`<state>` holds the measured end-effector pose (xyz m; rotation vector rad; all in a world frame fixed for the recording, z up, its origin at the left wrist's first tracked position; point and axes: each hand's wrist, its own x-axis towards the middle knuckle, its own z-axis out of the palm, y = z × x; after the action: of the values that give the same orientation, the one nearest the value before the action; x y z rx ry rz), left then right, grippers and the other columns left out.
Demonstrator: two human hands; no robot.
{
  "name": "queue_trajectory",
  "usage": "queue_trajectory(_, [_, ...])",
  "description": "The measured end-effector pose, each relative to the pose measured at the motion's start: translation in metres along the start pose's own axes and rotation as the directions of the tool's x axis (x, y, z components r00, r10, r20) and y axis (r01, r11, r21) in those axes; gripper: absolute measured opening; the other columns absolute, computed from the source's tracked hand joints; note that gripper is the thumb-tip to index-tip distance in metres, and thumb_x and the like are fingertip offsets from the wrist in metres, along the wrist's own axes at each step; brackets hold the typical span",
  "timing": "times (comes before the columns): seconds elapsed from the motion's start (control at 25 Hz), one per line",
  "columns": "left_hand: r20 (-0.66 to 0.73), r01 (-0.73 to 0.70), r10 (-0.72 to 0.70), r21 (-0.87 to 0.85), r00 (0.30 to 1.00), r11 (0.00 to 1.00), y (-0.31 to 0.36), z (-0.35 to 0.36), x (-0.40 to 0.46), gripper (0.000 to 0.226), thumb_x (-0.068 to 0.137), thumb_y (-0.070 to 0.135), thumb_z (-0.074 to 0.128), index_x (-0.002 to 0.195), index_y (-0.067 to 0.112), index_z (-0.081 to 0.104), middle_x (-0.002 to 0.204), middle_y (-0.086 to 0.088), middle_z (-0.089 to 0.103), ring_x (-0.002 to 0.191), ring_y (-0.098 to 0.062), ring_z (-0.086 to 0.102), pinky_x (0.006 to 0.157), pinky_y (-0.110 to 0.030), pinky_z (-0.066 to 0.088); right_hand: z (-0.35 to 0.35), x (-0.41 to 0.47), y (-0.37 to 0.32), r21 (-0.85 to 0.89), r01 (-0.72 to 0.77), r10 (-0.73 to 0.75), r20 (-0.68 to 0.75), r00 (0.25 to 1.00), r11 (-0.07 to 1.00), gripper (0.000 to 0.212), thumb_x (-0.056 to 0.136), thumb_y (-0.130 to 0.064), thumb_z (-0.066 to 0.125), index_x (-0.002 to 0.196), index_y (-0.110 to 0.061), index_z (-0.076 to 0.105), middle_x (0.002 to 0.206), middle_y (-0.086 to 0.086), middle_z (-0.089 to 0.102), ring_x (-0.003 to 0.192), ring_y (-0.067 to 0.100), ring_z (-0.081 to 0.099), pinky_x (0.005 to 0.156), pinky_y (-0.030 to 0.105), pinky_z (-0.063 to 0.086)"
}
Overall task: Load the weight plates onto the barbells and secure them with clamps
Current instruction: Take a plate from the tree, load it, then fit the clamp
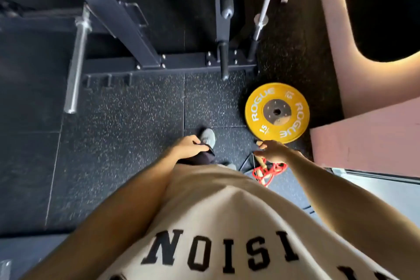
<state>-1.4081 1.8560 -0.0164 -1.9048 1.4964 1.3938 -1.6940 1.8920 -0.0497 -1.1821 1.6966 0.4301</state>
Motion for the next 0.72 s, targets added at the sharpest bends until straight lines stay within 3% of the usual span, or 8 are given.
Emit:
queue_trajectory(0.16, [0.028, 0.093, -0.091, -0.056, 0.995, 0.994, -0.043, 0.015, -0.014, 0.043, 0.084, 0.047, 0.071, 0.118, 0.020, 0.067, 0.128, -0.002, 0.065, 0.115, -0.020, 0.060, 0.098, -0.029, 0.046, 0.048, -0.001, -0.010, -0.143, 0.059, -0.044, 0.107, 0.993, 0.988, 0.052, 0.092, -0.041, 0.063, 0.127, -0.003, 0.054, 0.130, 0.019, 0.059, 0.118, 0.032, 0.055, 0.081, 0.031, 0.040])
queue_trajectory(0.32, [-0.029, 0.145, -0.153, -0.185, 0.988, 0.972, -0.093, 0.005, -0.031, 0.052, 0.082, 0.051, 0.072, 0.123, 0.021, 0.065, 0.127, 0.001, 0.064, 0.116, -0.019, 0.059, 0.099, -0.030, 0.046, 0.056, 0.000, -0.053, -0.297, 0.175, -0.124, 0.183, 0.975, 0.939, 0.055, 0.093, -0.042, 0.062, 0.132, -0.005, 0.052, 0.135, 0.016, 0.057, 0.124, 0.030, 0.053, 0.092, 0.031, 0.041])
queue_trajectory(0.52, [0.028, 0.231, -0.235, -0.337, 0.971, 0.913, -0.188, 0.020, -0.068, 0.048, 0.088, 0.048, 0.068, 0.123, 0.016, 0.065, 0.128, -0.004, 0.063, 0.104, -0.018, 0.056, 0.084, -0.027, 0.041, 0.068, 0.006, -0.155, -0.461, 0.320, -0.219, 0.260, 0.940, 0.827, 0.054, 0.094, -0.042, 0.060, 0.134, -0.007, 0.053, 0.142, 0.013, 0.052, 0.129, 0.027, 0.048, 0.098, 0.028, 0.037])
queue_trajectory(0.72, [0.043, 0.292, -0.318, -0.526, 0.947, 0.799, -0.308, 0.030, -0.104, 0.048, 0.090, 0.052, 0.063, 0.123, 0.017, 0.066, 0.127, -0.004, 0.063, 0.114, -0.019, 0.056, 0.090, -0.027, 0.041, 0.125, 0.001, -0.287, -0.563, 0.422, -0.246, 0.363, 0.899, 0.711, 0.056, 0.094, -0.041, 0.061, 0.136, -0.005, 0.051, 0.141, 0.012, 0.053, 0.128, 0.027, 0.051, 0.100, 0.029, 0.039])
